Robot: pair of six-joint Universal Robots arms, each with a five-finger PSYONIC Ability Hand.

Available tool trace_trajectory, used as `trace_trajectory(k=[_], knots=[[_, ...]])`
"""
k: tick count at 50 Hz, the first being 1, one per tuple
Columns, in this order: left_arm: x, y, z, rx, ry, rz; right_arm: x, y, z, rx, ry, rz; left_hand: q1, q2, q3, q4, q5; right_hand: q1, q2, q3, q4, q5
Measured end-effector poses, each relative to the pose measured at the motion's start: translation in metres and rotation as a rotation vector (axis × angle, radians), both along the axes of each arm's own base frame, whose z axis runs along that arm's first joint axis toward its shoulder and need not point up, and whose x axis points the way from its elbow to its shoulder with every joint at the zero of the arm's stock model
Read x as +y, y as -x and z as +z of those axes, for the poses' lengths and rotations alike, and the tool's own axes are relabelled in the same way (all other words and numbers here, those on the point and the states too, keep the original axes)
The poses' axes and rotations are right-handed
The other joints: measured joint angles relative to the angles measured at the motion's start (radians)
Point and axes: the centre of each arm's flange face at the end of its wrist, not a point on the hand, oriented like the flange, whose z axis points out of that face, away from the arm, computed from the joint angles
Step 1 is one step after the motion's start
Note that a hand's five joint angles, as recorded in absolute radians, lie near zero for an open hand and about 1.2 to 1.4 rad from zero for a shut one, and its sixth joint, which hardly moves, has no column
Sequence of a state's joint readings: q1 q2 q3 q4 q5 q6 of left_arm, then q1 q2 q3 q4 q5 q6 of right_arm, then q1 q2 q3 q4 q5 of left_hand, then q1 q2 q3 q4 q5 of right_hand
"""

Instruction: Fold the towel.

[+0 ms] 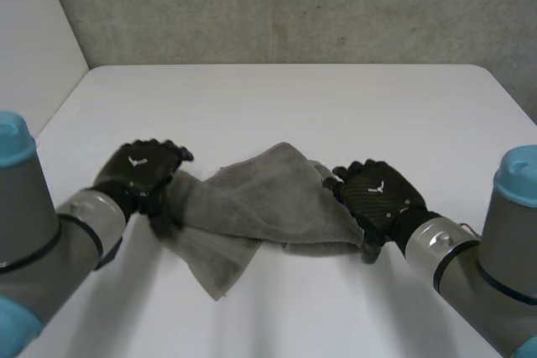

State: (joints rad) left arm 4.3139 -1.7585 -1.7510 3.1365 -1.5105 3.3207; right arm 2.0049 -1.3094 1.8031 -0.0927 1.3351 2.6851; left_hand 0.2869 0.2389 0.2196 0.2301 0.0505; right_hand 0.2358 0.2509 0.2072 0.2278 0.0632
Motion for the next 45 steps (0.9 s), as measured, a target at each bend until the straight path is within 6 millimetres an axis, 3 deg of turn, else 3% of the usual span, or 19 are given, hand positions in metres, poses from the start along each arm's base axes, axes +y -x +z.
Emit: trace_trajectory(k=[5,11,13,17,19,21,30,36,41,45], knots=[[0.004,0.010,-0.019,-0.009,-0.019,-0.041,-0.011,-0.004,-0.022,0.019,-0.032,0.000,0.000,0.000,0.000,0.000,0.000,0.084,0.065,0.000,0.000,0.074],[-0.003,0.028,-0.047,-0.029,-0.049,-0.079,-0.024,-0.012,-0.038,0.016,-0.034,0.007,0.021,0.033,0.000,0.000,0.051,0.430,0.415,0.000,0.000,0.422],[-0.006,0.035,-0.056,-0.036,-0.060,-0.091,-0.028,-0.015,-0.039,0.009,-0.026,0.013,0.179,0.231,0.000,0.000,0.238,0.624,0.620,0.000,0.000,0.617],[-0.011,0.044,-0.066,-0.040,-0.073,-0.108,-0.031,-0.018,-0.036,-0.007,-0.013,0.027,0.724,0.794,0.000,0.000,0.794,0.909,0.958,0.000,0.000,0.939],[-0.013,0.048,-0.069,-0.037,-0.076,-0.116,-0.030,-0.019,-0.027,-0.023,0.000,0.040,0.973,1.029,0.000,0.000,1.040,1.005,0.996,0.000,0.000,1.044],[-0.014,0.050,-0.069,-0.034,-0.077,-0.121,-0.027,-0.018,-0.018,-0.036,0.009,0.052,1.034,1.095,0.000,0.000,1.114,1.022,0.996,0.000,0.000,1.048],[-0.014,0.052,-0.064,-0.011,-0.080,-0.160,0.005,-0.005,0.021,-0.047,-0.118,0.151,1.034,1.097,0.000,0.000,1.120,1.031,1.004,0.000,0.000,1.049],[-0.006,0.050,-0.050,0.008,-0.094,-0.196,0.014,0.004,0.048,-0.036,-0.211,0.214,1.034,1.097,0.000,0.000,1.120,1.035,1.006,0.000,0.000,1.050],[-0.009,0.046,-0.032,0.032,-0.072,-0.201,-0.002,0.001,0.071,-0.042,-0.153,0.258,1.034,1.097,0.000,0.000,1.120,1.039,1.006,0.000,0.000,1.050],[-0.023,0.045,-0.017,0.055,-0.023,-0.185,-0.040,-0.012,0.076,-0.047,-0.020,0.271,1.034,1.097,0.000,0.000,1.120,1.046,1.006,0.000,0.000,1.056]])
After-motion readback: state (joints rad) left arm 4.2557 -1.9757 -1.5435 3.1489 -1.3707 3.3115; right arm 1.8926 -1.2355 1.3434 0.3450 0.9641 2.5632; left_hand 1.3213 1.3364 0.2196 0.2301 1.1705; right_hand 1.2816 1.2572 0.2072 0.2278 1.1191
